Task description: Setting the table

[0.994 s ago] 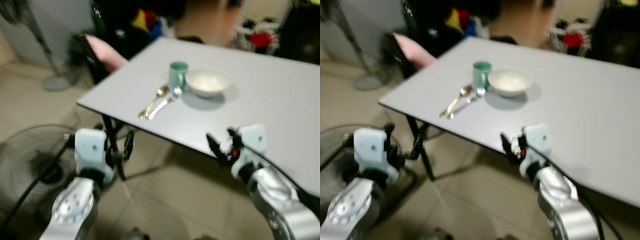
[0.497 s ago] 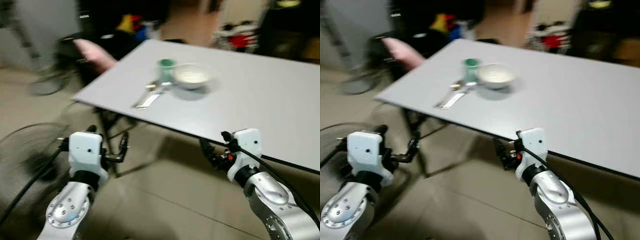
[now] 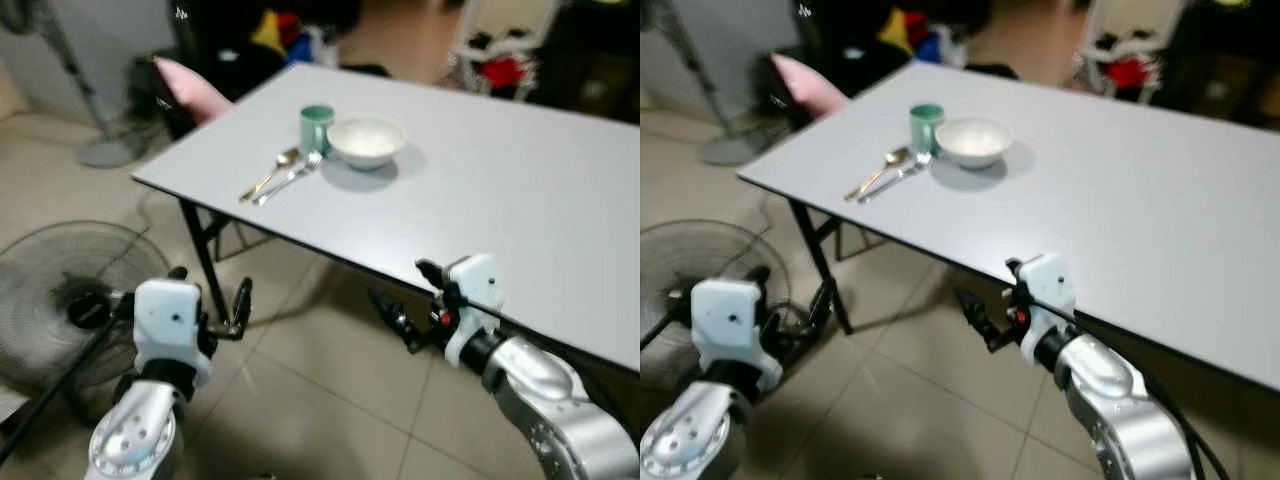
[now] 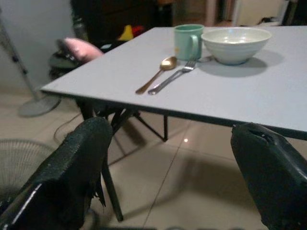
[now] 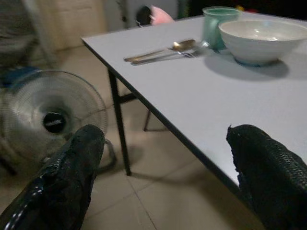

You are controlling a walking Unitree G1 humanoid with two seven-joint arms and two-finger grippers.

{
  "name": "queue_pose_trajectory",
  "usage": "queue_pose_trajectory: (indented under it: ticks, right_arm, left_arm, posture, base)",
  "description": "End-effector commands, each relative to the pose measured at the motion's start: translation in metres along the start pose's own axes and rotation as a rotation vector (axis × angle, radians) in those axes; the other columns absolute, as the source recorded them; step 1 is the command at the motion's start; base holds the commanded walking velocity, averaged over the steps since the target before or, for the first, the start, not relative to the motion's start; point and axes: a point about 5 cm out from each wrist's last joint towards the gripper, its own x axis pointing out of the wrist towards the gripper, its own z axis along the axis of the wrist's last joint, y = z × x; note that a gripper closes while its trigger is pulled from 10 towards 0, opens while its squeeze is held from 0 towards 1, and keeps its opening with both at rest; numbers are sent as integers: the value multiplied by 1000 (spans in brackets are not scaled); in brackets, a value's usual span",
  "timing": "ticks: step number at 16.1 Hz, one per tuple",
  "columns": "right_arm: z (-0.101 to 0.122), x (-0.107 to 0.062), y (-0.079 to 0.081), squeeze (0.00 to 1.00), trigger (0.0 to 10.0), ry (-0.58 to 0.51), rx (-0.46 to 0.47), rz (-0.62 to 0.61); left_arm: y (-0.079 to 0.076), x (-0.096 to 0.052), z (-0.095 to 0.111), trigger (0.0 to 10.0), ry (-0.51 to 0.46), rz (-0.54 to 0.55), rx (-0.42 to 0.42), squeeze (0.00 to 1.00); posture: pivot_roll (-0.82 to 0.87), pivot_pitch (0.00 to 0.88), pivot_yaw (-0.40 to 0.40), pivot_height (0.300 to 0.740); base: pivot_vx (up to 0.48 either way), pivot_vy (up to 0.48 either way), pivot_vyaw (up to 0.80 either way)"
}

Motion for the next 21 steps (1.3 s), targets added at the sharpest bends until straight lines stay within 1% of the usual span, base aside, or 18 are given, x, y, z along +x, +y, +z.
queue_pose_trajectory:
  ticks: [1, 4, 6, 7, 8, 9, 10, 11, 14, 17, 18, 20, 21]
  right_arm:
    - [0, 2, -1, 1000, 10000, -13, 14, 17]
    - [-1, 6, 1, 1000, 10000, -22, 13, 56]
    - [-4, 10, 3, 1000, 10000, -19, 35, 84]
    - [-6, 11, 1, 1000, 10000, -19, 52, 72]
    - [-10, 11, -2, 1000, 10000, -18, 73, 29]
    - [-13, 10, -4, 1000, 10000, -25, 83, 0]
    - [-14, 9, -5, 1000, 10000, -28, 83, -17]
    - [-14, 7, -6, 1000, 10000, -34, 85, -31]
    - [-18, -3, -11, 1000, 10000, -29, 74, -85]
    - [-18, -6, -9, 1000, 10000, -35, 86, -74]
    - [-17, -6, -8, 1000, 10000, -39, 84, -66]
    - [-13, -1, -7, 1000, 10000, -54, 85, -56]
    - [-11, 3, -6, 1000, 10000, -61, 85, -40]
  left_arm:
    - [3, -4, 4, 10000, -20, 7, -4, 1000]
    - [5, -9, 6, 10000, -26, 39, 21, 1000]
    - [8, -11, 8, 10000, -34, 65, 62, 1000]
    - [8, -12, 8, 10000, -36, 65, 65, 867]
    - [9, -13, 7, 10000, -33, 63, 73, 776]
    - [10, -13, 5, 10000, -29, 60, 102, 769]
    - [11, -12, 5, 10000, -34, 62, 111, 769]
    - [13, -9, 4, 10000, -32, 65, 107, 745]
    - [11, 5, 5, 10000, -51, 26, 119, 733]
    - [10, 11, 6, 10000, -66, 13, 120, 729]
    - [9, 12, 7, 10000, -75, 6, 118, 729]
    - [9, 10, 10, 10000, -94, 21, 99, 663]
    - [11, 6, 10, 10000, -92, 41, 97, 639]
  posture:
    - [11, 0, 33, 740]
    - [38, 0, 14, 740]
    - [51, 0, 6, 740]
    - [63, 0, 5, 740]
    - [61, 0, 10, 740]
    - [55, 0, 21, 740]
    - [45, 0, 33, 740]
    - [31, 0, 47, 740]
    - [-22, 0, 100, 740]
    - [-36, 0, 119, 740]
    - [-30, 0, 118, 740]
    - [-12, 0, 102, 740]
    - [6, 0, 82, 740]
  base:
    - [0, 0, 800]
    - [0, 0, 800]
    - [0, 0, 800]
    - [0, 0, 800]
    - [0, 0, 800]
    - [0, 0, 800]
    - [0, 0, 800]
    - [0, 0, 800]
    - [0, 0, 800]
    - [0, 0, 800]
    - [0, 0, 800]
    - [0, 0, 800]
    - [0, 0, 800]
